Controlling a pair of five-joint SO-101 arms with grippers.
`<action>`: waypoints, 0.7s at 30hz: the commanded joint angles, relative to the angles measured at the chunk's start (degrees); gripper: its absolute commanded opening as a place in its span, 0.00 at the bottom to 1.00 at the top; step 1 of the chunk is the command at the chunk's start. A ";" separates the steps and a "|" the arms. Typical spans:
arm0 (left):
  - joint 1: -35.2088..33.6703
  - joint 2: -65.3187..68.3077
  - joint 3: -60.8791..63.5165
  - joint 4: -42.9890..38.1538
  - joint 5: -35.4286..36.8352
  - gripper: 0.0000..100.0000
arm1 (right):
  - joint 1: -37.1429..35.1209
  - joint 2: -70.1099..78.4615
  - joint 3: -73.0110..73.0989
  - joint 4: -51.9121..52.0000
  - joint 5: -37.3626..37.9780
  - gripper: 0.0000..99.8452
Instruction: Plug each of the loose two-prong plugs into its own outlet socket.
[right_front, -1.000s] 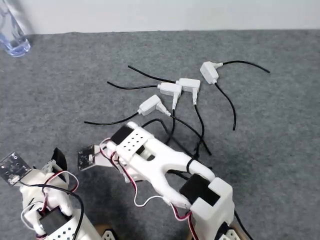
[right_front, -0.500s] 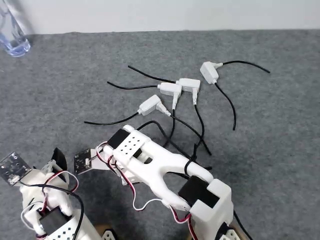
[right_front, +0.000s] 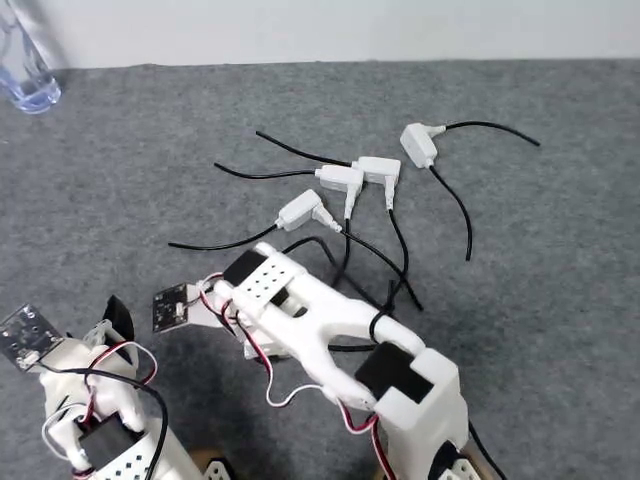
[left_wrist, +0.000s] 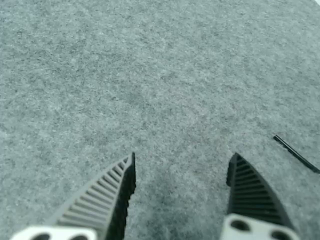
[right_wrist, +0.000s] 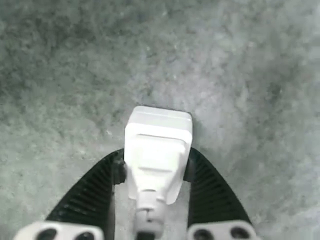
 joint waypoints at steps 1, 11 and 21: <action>-0.35 -0.44 -0.40 0.00 -0.26 0.28 | 3.21 -5.67 -4.13 4.35 -0.35 0.01; -0.35 -0.44 -0.40 0.00 -0.26 0.28 | 6.55 -14.29 -19.08 19.12 -0.35 0.01; -0.26 -0.44 -0.40 0.00 -0.26 0.28 | 12.62 -14.02 -46.86 25.01 -0.44 0.01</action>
